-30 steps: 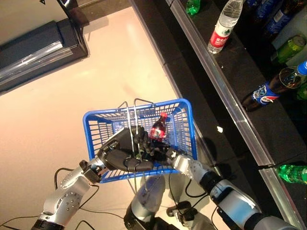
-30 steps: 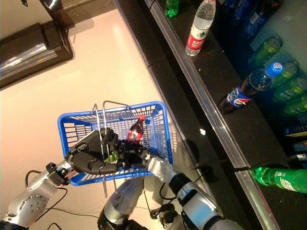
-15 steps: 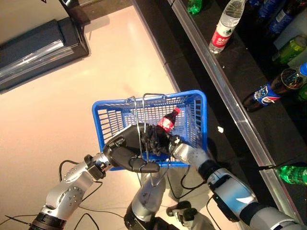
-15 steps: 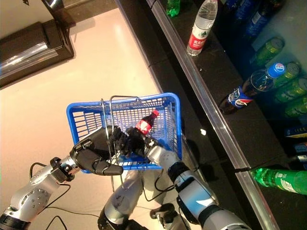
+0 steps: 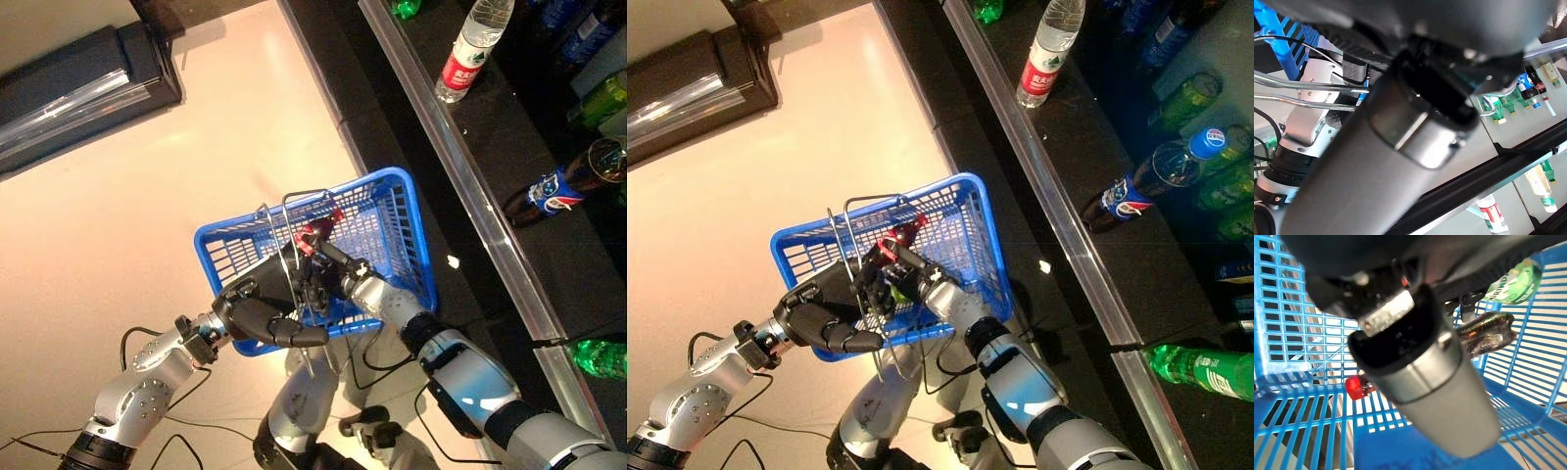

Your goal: Pick up the drink and place into the basket.

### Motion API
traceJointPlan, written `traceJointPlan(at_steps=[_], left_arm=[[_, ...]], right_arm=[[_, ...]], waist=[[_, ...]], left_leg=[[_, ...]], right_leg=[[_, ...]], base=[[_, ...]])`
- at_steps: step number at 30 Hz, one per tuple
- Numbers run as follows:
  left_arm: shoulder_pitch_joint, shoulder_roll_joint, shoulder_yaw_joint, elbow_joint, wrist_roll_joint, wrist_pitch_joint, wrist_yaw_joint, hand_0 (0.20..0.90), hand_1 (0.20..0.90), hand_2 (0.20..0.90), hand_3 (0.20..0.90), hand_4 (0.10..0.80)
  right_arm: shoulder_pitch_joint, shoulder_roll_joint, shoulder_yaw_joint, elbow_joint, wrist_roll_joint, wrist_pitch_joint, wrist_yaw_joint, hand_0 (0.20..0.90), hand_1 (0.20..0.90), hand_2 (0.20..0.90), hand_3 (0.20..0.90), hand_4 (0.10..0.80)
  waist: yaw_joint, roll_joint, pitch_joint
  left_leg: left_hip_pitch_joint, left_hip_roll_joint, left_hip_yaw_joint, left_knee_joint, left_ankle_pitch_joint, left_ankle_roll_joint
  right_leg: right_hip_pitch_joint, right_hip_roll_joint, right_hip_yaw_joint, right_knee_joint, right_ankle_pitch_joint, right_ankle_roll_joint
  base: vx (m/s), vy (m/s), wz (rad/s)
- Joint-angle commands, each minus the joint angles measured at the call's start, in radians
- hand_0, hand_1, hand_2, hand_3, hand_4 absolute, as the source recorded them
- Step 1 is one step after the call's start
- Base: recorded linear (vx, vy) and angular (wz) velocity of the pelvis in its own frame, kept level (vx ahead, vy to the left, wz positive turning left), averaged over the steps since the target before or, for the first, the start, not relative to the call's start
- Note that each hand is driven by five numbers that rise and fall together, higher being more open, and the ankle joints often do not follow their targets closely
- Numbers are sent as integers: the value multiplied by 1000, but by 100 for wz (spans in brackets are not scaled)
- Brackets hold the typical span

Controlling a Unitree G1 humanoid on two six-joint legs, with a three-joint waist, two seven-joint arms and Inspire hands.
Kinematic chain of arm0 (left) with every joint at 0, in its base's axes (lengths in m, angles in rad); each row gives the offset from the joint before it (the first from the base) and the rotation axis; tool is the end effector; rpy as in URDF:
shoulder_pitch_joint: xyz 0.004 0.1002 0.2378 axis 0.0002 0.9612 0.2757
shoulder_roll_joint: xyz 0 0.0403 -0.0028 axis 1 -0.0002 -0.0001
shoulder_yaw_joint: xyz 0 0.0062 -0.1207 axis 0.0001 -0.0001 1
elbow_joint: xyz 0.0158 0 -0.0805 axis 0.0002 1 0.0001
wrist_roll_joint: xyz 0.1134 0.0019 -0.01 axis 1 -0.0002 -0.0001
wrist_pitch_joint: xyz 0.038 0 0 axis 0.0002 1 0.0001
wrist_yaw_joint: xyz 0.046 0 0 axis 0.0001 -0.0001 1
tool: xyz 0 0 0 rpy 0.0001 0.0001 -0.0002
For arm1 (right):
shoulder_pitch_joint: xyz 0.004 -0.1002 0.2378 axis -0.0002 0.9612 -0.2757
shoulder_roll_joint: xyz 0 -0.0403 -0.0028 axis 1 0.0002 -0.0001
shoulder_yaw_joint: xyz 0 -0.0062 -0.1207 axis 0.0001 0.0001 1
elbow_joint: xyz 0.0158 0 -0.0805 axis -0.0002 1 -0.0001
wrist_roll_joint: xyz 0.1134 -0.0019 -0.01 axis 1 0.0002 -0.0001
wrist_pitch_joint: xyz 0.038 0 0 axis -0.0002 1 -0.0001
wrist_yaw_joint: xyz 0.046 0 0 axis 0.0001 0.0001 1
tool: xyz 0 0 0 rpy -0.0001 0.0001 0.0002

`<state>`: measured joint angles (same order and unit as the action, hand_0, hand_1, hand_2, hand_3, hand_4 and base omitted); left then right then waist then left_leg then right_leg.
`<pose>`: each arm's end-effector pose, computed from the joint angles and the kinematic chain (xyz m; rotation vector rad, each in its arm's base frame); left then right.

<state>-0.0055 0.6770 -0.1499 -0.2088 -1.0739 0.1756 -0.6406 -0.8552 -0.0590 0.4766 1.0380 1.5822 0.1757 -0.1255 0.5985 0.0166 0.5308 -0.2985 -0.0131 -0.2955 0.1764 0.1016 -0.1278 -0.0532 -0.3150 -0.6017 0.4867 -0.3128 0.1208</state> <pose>0.2130 0.2254 0.0814 -0.4265 0.0201 -0.9266 0.3437 -0.0600 0.0464 0.9649 0.6776 0.1570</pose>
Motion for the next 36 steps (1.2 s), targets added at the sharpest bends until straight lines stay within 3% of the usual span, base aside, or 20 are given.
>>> traceJointPlan(at_steps=[1, 4, 14, 17, 18, 20, 22, 24, 27, 36], left_arm=[[-165, -94, 66, -338, -166, -158, -131, 300, 300, 300, 200, 100], [-142, -101, 83, -325, -183, -164, -122, 300, 300, 300, 200, 100], [-17, -142, 162, -296, -213, -200, -100, 300, 300, 300, 200, 100], [-36, -191, 123, -292, -166, -233, 14, 300, 300, 300, 200, 100], [-64, -210, 92, -281, -131, -260, 92, 300, 300, 300, 200, 100], [-88, -221, 61, -211, -110, -335, 142, 300, 300, 300, 200, 100], [-54, -214, 87, -121, -176, -388, 67, 300, 300, 300, 200, 100], [15, -224, 160, -33, -304, -378, -57, 300, 300, 300, 200, 100], [61, -241, 204, 0, -330, -356, -97, 300, 300, 300, 200, 100], [122, -266, 258, 205, -222, -452, 35, 300, 300, 300, 200, 100]], right_arm=[[-95, 82, -5, -181, 43, -68, 141, 900, 900, 900, 900, 800], [-46, 53, 23, -297, 46, -124, 149, 900, 900, 900, 900, 800], [204, -55, -11, -583, -69, -170, 190, 900, 900, 900, 900, 800], [291, -3, 43, -683, -170, -235, 151, 900, 900, 900, 900, 800], [307, 13, 70, -709, -190, -251, 133, 900, 900, 900, 900, 800], [337, -16, 90, -750, -192, -219, 148, 900, 900, 900, 900, 800], [396, -79, 72, -796, -201, -160, 194, 900, 900, 900, 900, 800], [499, -141, 40, -843, -252, -100, 287, 900, 900, 900, 900, 800], [566, -147, 35, -879, -317, -81, 347, 900, 900, 900, 900, 800], [783, -209, 35, -1018, -459, -65, 487, 900, 900, 900, 900, 800]], waist=[[-24, 9, -16], [-37, 1, -13], [-99, -22, -16], [-126, -37, -17], [-141, -43, -18], [-179, -55, -27], [-204, -51, -35], [-232, -42, -47], [-242, -45, -55], [-299, -89, -136]], left_leg=[[-2, 0, 66, 67, -55, 52], [-6, 5, 77, 73, -58, 51], [7, 28, 113, 54, -64, 50], [9, 34, 128, 59, -72, 60], [0, 38, 139, 60, -49, 66], [6, 56, 165, 56, -48, 61], [12, 66, 185, 48, -43, 58], [16, 67, 209, 45, -45, 55], [23, 60, 215, 59, -64, 55], [101, 71, 259, 44, -97, 54]], right_leg=[[-9, -9, 43, -108, 240, 12], [-16, -12, 44, -102, 242, 11], [-27, 0, 70, -128, 251, 9], [-41, 3, 97, -124, 254, 11], [-48, 8, 96, -138, 280, -1], [-51, 17, 117, -152, 282, -2], [-56, 16, 129, -162, 285, -1], [-65, 12, 144, -174, 289, 5], [-60, 10, 154, -183, 291, 10], [26, 17, 221, -288, 334, 49]], base=[[0, 0, 0], [0, 0, 0], [-23, 0, -6], [-64, -14, -19], [-96, -20, -31], [-98, 41, -37], [-98, 147, -30], [-101, 130, -40], [-29, -1, -19], [22, -28, -15]])
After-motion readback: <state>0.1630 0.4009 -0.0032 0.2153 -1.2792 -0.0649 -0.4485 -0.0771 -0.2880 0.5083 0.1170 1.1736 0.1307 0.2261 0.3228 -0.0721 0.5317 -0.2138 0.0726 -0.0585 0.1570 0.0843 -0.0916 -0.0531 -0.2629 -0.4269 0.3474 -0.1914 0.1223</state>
